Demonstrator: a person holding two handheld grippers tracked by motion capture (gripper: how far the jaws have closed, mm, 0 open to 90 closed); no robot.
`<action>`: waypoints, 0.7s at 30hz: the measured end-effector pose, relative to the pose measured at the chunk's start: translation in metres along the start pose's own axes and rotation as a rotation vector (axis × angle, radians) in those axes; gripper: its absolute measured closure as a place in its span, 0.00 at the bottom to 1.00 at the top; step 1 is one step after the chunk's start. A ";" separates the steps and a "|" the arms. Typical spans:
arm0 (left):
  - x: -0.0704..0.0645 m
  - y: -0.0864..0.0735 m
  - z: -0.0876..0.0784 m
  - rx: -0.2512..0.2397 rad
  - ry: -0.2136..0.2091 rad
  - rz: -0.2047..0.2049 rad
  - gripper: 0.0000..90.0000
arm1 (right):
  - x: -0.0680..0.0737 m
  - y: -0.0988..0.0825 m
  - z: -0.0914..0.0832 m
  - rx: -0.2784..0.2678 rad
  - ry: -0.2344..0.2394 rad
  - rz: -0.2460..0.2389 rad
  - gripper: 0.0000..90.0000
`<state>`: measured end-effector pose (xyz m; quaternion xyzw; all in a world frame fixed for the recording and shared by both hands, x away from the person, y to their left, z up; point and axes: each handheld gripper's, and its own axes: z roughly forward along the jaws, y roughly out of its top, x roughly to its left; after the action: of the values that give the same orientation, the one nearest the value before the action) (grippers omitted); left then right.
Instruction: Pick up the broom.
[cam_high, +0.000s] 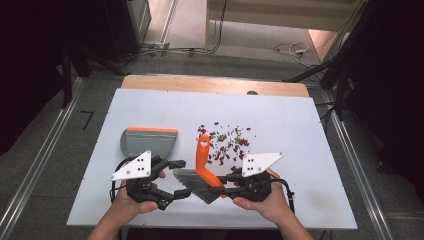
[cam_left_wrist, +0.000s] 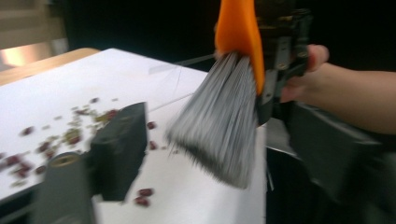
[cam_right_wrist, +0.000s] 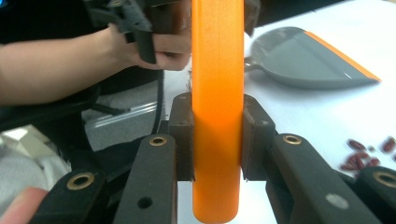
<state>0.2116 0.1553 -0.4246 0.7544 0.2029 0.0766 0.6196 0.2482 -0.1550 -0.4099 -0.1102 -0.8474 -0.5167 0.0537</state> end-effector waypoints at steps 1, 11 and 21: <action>0.001 -0.001 -0.001 -0.005 0.017 -0.004 0.11 | -0.003 0.000 -0.004 0.007 -0.033 0.038 0.77; 0.011 -0.009 -0.014 -0.033 0.112 -0.040 0.00 | -0.017 -0.002 -0.020 0.013 -0.128 0.157 0.77; 0.018 -0.015 -0.024 -0.044 0.189 -0.035 0.00 | -0.031 -0.006 -0.034 -0.003 -0.243 0.234 0.76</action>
<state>0.2163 0.1863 -0.4360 0.7264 0.2721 0.1410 0.6151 0.2763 -0.1918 -0.4059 -0.2699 -0.8282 -0.4910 0.0107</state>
